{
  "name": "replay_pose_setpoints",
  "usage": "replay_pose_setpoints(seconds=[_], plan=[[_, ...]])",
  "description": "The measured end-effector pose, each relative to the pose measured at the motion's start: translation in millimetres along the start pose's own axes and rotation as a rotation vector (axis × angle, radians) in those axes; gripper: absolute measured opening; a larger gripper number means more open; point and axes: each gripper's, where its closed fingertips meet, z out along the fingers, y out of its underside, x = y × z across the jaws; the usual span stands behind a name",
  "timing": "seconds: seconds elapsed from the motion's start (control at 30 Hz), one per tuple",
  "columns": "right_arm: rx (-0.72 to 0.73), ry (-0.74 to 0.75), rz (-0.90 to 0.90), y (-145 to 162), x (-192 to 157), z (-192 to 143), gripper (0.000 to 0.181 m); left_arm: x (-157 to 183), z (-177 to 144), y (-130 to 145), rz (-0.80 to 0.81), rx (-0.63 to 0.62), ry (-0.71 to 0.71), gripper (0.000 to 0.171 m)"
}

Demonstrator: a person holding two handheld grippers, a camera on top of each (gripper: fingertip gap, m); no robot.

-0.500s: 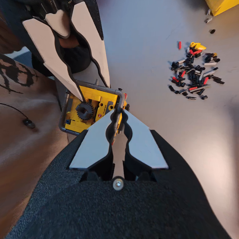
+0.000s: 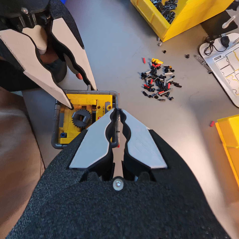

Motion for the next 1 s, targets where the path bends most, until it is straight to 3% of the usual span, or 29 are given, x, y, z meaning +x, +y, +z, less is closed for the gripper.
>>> replay_pose_setpoints(seconds=[0.1, 0.17, 0.2, 0.23, 0.27, 0.33, 0.4, 0.53, 0.63, 0.8, 0.87, 1.0], plan=[[0.047, 0.0, 0.068, 1, 3, -1, 0.001, -1, 2, -1, 0.004, 0.005, -0.012, 0.045], [0.016, 0.184, 0.07, 19, 42, -4, 0.0, 5, 2, 1, 0.009, -0.005, 0.017, 0.045], [0.011, 0.174, 0.132, 32, 54, -6, 0.0, 20, 4, 4, -0.002, -0.003, 0.094, 0.039], [0.024, 0.093, 0.19, 36, 44, -4, 0.0, 33, 6, 4, -0.004, 0.013, 0.151, 0.035], [0.009, 0.084, 0.11, 38, 32, -1, 0.0, 39, 9, 3, -0.01, 0.021, 0.167, 0.035], [0.06, 0.083, 0.096, 28, 27, -2, 0.0, 33, 13, -2, -0.007, 0.029, 0.124, 0.035], [0.104, 0.098, 0.177, 21, 48, -13, 0.0, 28, 14, -4, -0.004, 0.017, 0.116, 0.035], [0.122, -0.017, 0.269, 25, 50, -33, 0.0, 20, 12, -6, -0.016, 0.013, 0.094, 0.035], [0.119, -0.226, 0.435, 41, 22, -36, 0.018, 17, 11, -6, -0.026, 0.023, 0.101, 0.035], [0.184, -0.541, 0.711, 47, -19, -49, 0.025, 8, 9, -9, 0.016, 0.024, 0.072, 0.036], [0.184, -0.588, 0.757, 50, -32, -45, 0.025, 4, 8, -10, 0.045, 0.014, 0.07, 0.036], [0.269, -0.584, 0.835, 46, -25, -40, 0.011, -9, 4, -13, 0.062, 0.004, 0.038, 0.037]])
